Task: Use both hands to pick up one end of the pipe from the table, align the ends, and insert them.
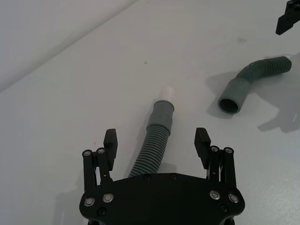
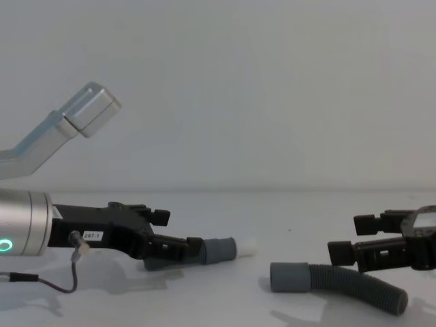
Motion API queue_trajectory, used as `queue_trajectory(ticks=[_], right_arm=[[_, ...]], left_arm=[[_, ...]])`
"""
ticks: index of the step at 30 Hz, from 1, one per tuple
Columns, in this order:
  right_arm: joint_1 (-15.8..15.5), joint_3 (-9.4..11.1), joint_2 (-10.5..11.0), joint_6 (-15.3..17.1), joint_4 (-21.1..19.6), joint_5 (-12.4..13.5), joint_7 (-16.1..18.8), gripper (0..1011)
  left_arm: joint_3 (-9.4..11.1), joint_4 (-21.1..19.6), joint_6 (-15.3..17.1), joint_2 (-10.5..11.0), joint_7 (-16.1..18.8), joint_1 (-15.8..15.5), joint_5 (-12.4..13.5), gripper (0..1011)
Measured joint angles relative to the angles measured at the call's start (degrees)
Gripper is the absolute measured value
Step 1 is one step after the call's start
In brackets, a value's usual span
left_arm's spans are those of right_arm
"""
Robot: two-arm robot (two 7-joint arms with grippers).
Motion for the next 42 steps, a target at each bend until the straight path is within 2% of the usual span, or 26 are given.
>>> queue_trajectory(ticks=[20,30,42], right_arm=[[2.06,-1.70,-0.88,1.39,2.47,-1.05,-3.31,1001],[3.13,-2.62,-1.28,1.75,3.39,-1.08,-3.98,1001],[4.27,-3.70,-1.22,2.97,4.06,-1.37,-4.79,1001]], left_arm=[[1.20,2.77,-0.47,-0.40,-0.29,-1.31,-0.04,1001],[1.02,4.07,0.46,-1.20,0.17,-1.85,-0.37,1001],[2.03,5.49,1.46,-2.12,-0.93,-2.74,-0.97,1001]])
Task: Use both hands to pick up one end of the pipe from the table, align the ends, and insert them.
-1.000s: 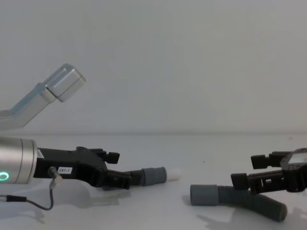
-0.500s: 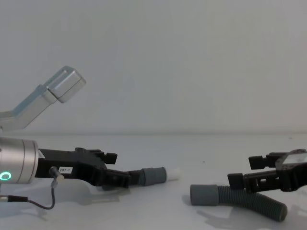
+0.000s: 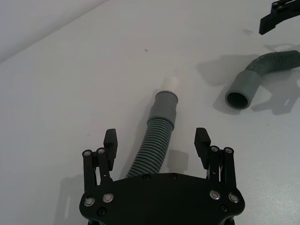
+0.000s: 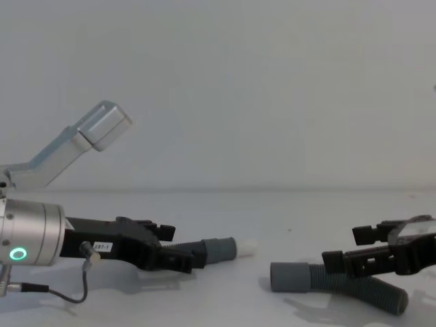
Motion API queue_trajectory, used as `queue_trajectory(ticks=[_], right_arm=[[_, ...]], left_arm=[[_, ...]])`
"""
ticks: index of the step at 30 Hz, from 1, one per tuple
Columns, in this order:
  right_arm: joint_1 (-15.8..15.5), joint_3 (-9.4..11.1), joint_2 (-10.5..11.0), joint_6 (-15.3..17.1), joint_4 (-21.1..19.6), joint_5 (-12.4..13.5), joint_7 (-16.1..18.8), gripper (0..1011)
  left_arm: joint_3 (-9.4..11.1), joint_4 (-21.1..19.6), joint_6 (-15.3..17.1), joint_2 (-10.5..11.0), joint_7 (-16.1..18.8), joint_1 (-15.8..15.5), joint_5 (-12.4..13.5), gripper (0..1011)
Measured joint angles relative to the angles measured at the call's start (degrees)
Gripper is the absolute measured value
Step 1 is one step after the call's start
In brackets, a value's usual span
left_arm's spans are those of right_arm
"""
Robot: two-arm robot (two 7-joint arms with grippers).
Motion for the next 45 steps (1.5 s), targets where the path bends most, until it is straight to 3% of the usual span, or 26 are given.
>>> queue_trajectory(ticks=[17,45], right_arm=[[1.42,-1.36,-0.23,1.38,2.18,0.02,-1.05,1001],[3.40,-3.96,0.68,3.35,3.17,1.08,0.25,1001]], left_arm=[[1.02,0.25,0.40,-0.16,-0.13,-0.34,-0.09,1001],[1.87,-0.71,-0.91,0.26,0.65,-0.21,3.49,1001]])
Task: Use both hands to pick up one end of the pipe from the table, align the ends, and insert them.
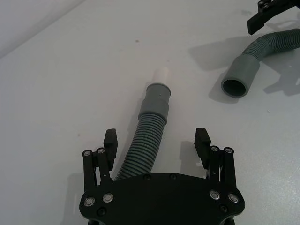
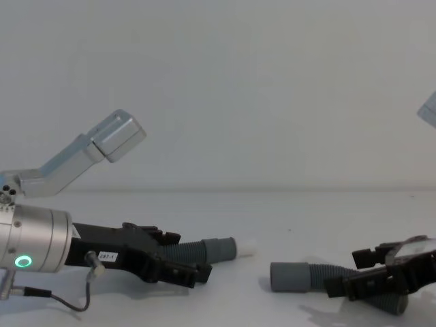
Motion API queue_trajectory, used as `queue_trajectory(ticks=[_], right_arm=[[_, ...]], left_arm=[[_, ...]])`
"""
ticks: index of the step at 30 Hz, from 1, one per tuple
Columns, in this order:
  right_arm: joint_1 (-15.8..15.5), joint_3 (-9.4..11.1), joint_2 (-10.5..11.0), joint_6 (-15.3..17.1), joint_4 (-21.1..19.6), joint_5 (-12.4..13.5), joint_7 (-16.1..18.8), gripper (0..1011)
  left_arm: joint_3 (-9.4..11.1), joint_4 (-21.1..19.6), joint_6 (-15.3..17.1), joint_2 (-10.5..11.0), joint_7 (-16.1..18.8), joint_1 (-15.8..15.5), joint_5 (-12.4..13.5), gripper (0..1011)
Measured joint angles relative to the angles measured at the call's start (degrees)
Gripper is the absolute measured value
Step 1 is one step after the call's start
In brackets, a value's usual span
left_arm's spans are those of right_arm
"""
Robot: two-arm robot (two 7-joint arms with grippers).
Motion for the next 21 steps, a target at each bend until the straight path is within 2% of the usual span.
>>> queue_trajectory(ticks=[21], right_arm=[[0.78,-1.66,0.86,0.41,-0.11,0.63,0.88,1001]], left_arm=[[-0.29,-0.05,0.99,-0.05,0.12,0.12,1.18,1001]])
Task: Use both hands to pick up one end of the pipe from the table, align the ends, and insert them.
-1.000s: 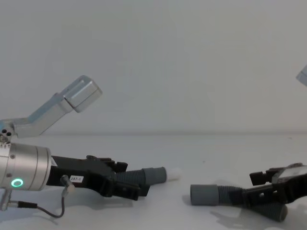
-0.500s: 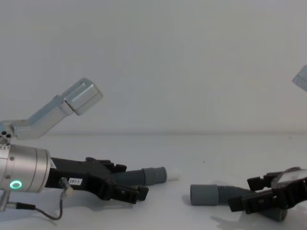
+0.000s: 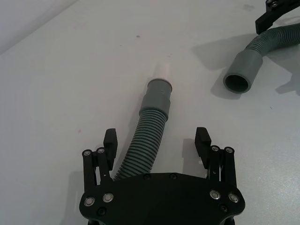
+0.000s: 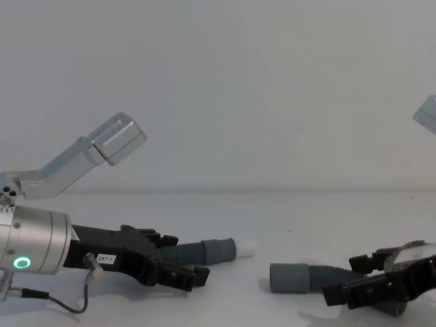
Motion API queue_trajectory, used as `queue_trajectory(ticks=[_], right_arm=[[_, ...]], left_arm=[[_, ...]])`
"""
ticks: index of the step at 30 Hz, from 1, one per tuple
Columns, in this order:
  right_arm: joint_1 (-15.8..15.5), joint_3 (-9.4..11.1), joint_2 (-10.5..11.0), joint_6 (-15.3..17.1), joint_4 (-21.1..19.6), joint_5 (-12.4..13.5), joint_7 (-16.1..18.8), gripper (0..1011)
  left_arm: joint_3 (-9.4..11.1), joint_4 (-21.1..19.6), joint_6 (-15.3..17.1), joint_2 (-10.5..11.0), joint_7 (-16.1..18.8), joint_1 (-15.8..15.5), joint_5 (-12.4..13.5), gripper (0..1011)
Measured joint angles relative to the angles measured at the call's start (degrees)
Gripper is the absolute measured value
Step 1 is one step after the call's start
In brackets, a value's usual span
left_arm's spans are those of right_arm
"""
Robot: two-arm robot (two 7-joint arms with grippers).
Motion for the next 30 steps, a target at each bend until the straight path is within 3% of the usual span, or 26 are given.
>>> queue_trajectory(ticks=[30], right_arm=[[1.04,-1.36,-0.21,0.83,1.83,1.13,-1.43,1001]], left_arm=[[-0.24,-0.14,0.89,-0.10,0.70,0.08,0.59,1003]])
